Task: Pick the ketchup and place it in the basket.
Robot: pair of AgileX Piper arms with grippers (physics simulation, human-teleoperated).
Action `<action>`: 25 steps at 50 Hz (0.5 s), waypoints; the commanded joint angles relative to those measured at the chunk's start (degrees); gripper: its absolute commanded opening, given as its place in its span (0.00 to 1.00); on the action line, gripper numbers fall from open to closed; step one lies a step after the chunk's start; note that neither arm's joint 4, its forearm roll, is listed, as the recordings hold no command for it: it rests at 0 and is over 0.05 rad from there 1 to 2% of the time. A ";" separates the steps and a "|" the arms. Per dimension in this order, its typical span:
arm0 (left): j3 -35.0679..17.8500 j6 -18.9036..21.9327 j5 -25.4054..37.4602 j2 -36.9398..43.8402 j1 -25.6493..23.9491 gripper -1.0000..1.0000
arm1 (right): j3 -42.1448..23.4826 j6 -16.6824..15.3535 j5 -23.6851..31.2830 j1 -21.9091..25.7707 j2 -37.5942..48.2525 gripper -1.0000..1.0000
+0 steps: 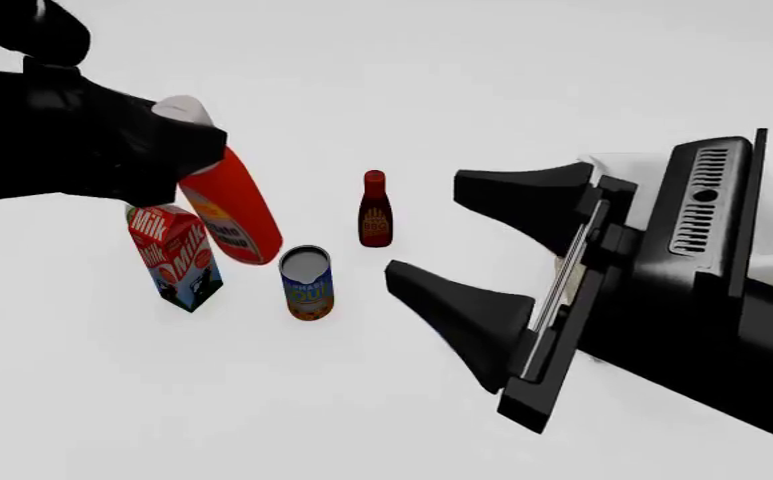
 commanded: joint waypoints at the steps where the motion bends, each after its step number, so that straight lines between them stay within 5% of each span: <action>1: 1.33 0.79 -0.98 -0.01 -0.76 0.00 | -1.27 0.59 -2.29 0.61 2.46 1.00; 25: 1.17 0.27 -0.09 -0.29 -1.60 0.00 | -4.18 -2.86 -2.86 0.75 7.11 1.00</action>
